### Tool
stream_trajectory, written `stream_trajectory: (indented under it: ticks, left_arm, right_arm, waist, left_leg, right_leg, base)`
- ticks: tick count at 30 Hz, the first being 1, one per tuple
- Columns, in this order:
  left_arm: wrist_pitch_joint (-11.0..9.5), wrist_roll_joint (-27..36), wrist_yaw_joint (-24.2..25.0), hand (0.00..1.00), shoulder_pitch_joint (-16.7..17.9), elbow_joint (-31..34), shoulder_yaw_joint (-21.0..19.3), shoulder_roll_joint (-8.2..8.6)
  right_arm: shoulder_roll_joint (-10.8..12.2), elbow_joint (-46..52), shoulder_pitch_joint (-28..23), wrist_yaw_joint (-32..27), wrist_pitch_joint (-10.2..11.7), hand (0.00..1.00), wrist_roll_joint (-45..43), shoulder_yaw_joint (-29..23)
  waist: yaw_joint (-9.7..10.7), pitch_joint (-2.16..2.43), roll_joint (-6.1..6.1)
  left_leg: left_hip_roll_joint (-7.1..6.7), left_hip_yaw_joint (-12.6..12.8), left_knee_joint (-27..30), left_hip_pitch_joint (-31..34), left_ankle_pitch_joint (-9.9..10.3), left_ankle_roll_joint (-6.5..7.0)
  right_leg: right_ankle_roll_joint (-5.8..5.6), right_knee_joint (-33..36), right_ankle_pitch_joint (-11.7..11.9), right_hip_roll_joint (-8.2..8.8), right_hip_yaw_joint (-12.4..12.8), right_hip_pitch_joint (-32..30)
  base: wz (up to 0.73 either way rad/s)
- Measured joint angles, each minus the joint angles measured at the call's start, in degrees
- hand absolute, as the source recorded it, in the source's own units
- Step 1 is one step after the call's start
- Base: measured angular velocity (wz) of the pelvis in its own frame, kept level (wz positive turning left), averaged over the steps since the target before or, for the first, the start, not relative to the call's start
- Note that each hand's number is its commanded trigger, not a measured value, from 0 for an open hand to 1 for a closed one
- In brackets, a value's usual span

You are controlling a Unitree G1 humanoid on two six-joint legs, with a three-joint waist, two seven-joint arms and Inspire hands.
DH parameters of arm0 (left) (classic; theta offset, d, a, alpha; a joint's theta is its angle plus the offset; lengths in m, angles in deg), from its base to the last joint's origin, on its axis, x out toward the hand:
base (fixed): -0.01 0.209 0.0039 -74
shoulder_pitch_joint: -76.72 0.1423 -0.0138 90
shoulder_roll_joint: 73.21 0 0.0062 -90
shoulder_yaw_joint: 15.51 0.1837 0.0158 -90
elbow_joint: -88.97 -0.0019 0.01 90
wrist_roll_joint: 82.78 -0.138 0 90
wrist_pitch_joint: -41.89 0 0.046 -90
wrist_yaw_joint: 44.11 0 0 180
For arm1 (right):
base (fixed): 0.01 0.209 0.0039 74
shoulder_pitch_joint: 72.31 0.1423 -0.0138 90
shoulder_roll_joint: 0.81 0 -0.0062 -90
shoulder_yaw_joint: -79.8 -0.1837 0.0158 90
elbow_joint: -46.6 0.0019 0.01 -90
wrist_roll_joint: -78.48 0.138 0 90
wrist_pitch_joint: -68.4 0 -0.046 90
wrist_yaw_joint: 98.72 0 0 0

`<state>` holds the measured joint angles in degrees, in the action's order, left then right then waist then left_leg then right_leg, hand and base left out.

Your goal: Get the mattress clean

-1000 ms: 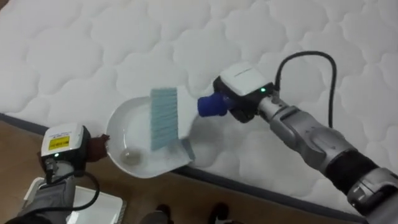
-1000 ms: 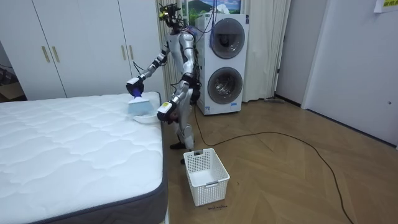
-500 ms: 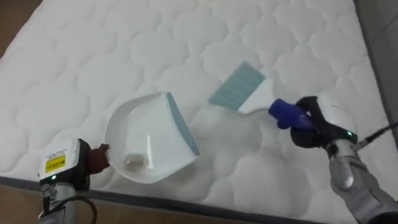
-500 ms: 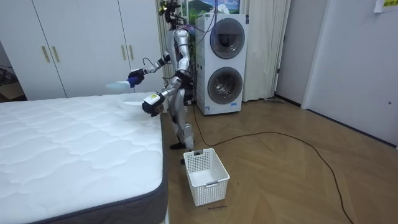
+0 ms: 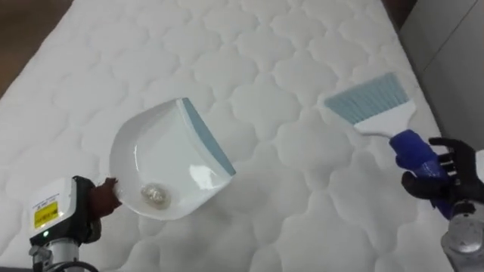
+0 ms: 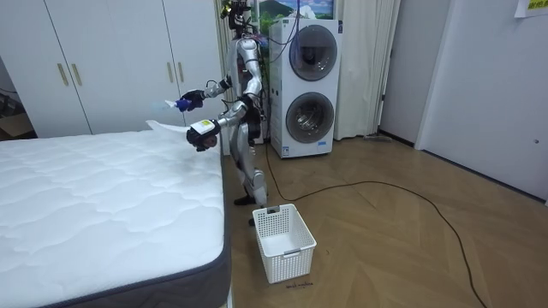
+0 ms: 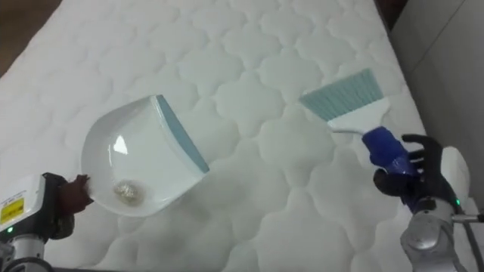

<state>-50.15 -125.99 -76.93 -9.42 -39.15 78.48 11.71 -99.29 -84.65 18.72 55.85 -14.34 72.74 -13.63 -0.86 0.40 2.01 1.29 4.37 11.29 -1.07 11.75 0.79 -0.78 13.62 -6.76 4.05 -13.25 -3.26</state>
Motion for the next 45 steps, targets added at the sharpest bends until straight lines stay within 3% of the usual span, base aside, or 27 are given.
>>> stream_trajectory:
  ticks: [7, 11, 17, 20, 22, 25, 29, 32, 33, 34, 35, 36, 37, 38, 39, 40, 41, 43, 45]
  left_arm:
    - [0.05, 0.33, 1.01, 1.00, 0.17, 1.93, -0.77, 0.01]
    - [-0.47, 0.53, 1.02, 1.00, 0.22, 2.11, -2.05, 1.18]
    - [-0.47, 3.94, 1.00, 1.00, 0.51, 2.12, -2.41, 1.66]
    - [-0.36, 4.09, 1.03, 1.00, 3.38, 4.56, -3.77, 2.72]
    - [-0.48, 3.72, 1.20, 1.00, 4.16, 5.61, -3.93, 4.07]
    - [-0.50, 3.84, 1.59, 1.00, 4.22, 5.43, -3.92, 4.99]
    - [-0.47, 4.32, 1.97, 1.00, 4.22, 5.45, -3.97, 5.40]
    - [-0.57, 4.29, 2.01, 1.00, 3.67, 5.53, -3.92, 6.02]
    - [-0.89, 4.31, 2.01, 1.00, 2.89, 5.52, -3.92, 6.47]
    - [-1.32, 4.33, 2.04, 1.00, 2.23, 5.51, -3.88, 6.70]
    - [-2.57, 4.35, 2.03, 1.00, 1.79, 5.48, -3.91, 6.86]
    - [-3.23, 4.95, 2.02, 1.00, 2.02, 5.34, -3.99, 6.53]
    - [-3.28, 5.64, 2.01, 1.00, 1.92, 5.32, -4.00, 6.53]
    - [-3.34, 5.88, 2.01, 1.00, 1.86, 5.32, -3.96, 6.53]
    - [-3.48, 6.29, 2.02, 1.00, 1.49, 5.03, -3.81, 6.63]
    - [-3.47, 6.26, 2.02, 1.00, 0.55, 4.19, -3.81, 6.85]
    - [-3.45, 6.26, 2.02, 1.00, 0.10, 3.62, -3.81, 6.93]
    - [-3.22, 6.30, 2.02, 1.00, -1.03, 1.94, -3.62, 7.17]
    - [-3.23, 6.32, 1.98, 1.00, -0.10, 2.14, -3.67, 7.06]
  right_arm:
    - [0.08, 1.24, -0.46, -0.01, -0.15, 0.00, 8.07, -0.12]
    - [0.72, 3.81, -0.48, -0.18, 0.13, 0.00, 8.26, -0.17]
    - [2.87, 6.98, -0.52, -2.00, 0.15, 0.00, 11.66, 0.84]
    - [5.07, 10.55, -1.60, -4.16, 0.21, 0.00, 12.05, 1.24]
    - [6.34, 11.41, -2.74, -5.00, 0.57, 0.00, 11.80, 2.19]
    - [7.69, 11.08, -3.36, -6.05, 0.57, 0.00, 11.80, 2.28]
    - [7.76, 11.51, -4.01, -7.00, 0.61, 0.00, 11.83, 2.05]
    - [7.72, 11.76, -3.77, -8.13, 1.76, 0.00, 9.88, 1.77]
    - [7.59, 12.01, -3.87, -9.14, 2.33, 0.00, 9.13, 1.47]
    - [7.40, 12.41, -3.87, -9.66, 2.67, 0.00, 9.08, 1.12]
    - [7.28, 12.80, -3.67, -10.38, 2.91, 0.00, 8.69, 0.87]
    - [7.50, 12.82, -3.28, -10.41, 3.14, 0.00, 8.31, 1.36]
    - [7.43, 12.85, -2.83, -10.37, 3.40, 0.00, 8.30, 1.92]
    - [7.34, 12.85, -2.67, -10.37, 3.40, 0.00, 8.30, 2.21]
    - [7.35, 12.83, -2.56, -10.38, 3.40, 0.00, 8.20, 2.27]
    - [7.29, 12.83, -2.39, -10.59, 3.40, 0.00, 7.91, 2.19]
    - [7.31, 12.83, -2.40, -10.71, 3.40, 0.00, 7.75, 2.18]
    - [7.22, 12.85, -2.41, -10.97, 3.42, 0.00, 7.62, 2.24]
    - [7.25, 12.87, -2.16, -10.64, 4.01, 0.00, 7.17, 2.37]
  waist:
    - [0.56, -0.07, -0.44]
    - [0.33, -0.19, -0.68]
    - [-1.30, -0.19, -0.77]
    - [-1.94, -0.16, -0.84]
    - [-2.81, -0.15, -0.90]
    - [-2.84, -0.26, -1.18]
    - [-3.17, -0.38, -1.48]
    - [-3.42, -0.50, -1.78]
    - [-2.35, -0.40, -1.55]
    - [-1.74, -0.58, -1.58]
    - [-1.57, -0.92, -1.34]
    - [-1.64, -0.79, -1.61]
    - [-1.15, -0.77, -2.01]
    - [-1.05, -0.73, -2.11]
    - [-0.53, -0.75, -2.33]
    - [-0.01, -1.21, -2.50]
    - [0.60, -1.27, -2.40]
    - [1.46, -1.29, -2.22]
    - [-0.59, -1.28, -2.33]
  left_leg:
    - [-0.31, -3.68, -0.13, -0.80, -0.03, -0.04]
    - [-0.26, -5.19, -0.30, -1.38, -0.14, -0.26]
    - [-0.24, -7.25, 0.25, -0.28, -0.44, -0.72]
    - [-0.11, -7.90, 0.37, 0.34, -0.54, -0.89]
    - [-0.11, -9.34, 0.96, 1.31, -0.61, -1.04]
    - [-0.14, -9.25, 3.03, 3.83, -0.66, -1.14]
    - [-0.29, -9.77, 5.92, 7.32, -0.93, -1.55]
    - [-0.63, -10.36, 4.70, 9.76, -3.62, -2.48]
    - [-0.17, -4.86, 1.73, 10.54, -7.44, -2.06]
    - [0.46, 0.29, 1.41, 10.97, -8.60, -1.46]
    - [2.65, 9.54, 6.02, 12.04, -6.36, 0.49]
    - [4.57, 15.10, 11.79, 11.87, -3.00, 1.02]
    - [6.75, 18.33, 15.82, 11.28, -0.47, 0.43]
    - [7.77, 19.61, 17.14, 10.87, 0.40, 0.03]
    - [9.25, 21.24, 17.97, 10.03, 1.64, -0.68]
    - [9.27, 21.95, 15.81, 10.34, 1.86, -0.97]
    - [8.86, 22.19, 14.68, 10.44, 1.84, -0.94]
    - [7.35, 22.33, 11.30, 10.16, 1.04, -0.58]
    - [6.47, 22.36, 9.61, 9.58, 0.20, -0.40]
  right_leg:
    - [-0.60, -2.21, -0.38, -0.33, 1.31, 3.67]
    - [-0.62, -3.18, -0.40, -0.54, 0.55, 5.26]
    - [-0.60, -3.64, -0.41, -0.83, 0.07, 5.29]
    - [-0.59, -3.98, -0.41, -1.02, -0.44, 5.24]
    - [-0.59, -4.01, -0.41, -1.12, -1.13, 5.28]
    - [-0.41, -3.99, -0.61, -1.13, -2.24, 5.27]
    - [0.11, -2.60, -2.20, -0.92, -4.48, 4.76]
    - [0.97, -1.98, -3.44, -0.85, -6.42, 4.20]
    - [1.51, -1.98, -3.77, 0.18, -10.29, 3.65]
    - [1.90, -2.04, -4.04, 1.36, -12.99, 2.91]
    - [2.25, -0.79, -4.79, 2.60, -18.36, 2.15]
    - [2.40, -0.77, -5.02, 3.02, -23.83, 2.79]
    - [2.47, -0.70, -5.41, 2.96, -28.63, 3.63]
    - [2.46, -0.44, -5.66, 2.98, -30.88, 3.96]
    - [2.31, 0.43, -6.37, 3.13, -35.07, 4.83]
    - [2.03, 1.93, -6.96, 3.33, -37.37, 5.48]
    - [1.94, 2.73, -7.38, 3.44, -37.45, 5.44]
    - [1.66, 3.37, -8.27, 3.53, -32.69, 4.64]
    - [1.64, 3.17, -8.26, 3.61, -30.87, 4.40]
  base:
    - [0.32]
    - [0.19]
    - [0.14]
    - [0.16]
    - [0.33]
    - [0.60]
    - [0.68]
    - [0.98]
    - [1.31]
    - [1.47]
    - [1.07]
    - [1.10]
    - [0.89]
    - [1.02]
    - [1.14]
    - [1.20]
    - [1.41]
    - [1.23]
    - [0.29]
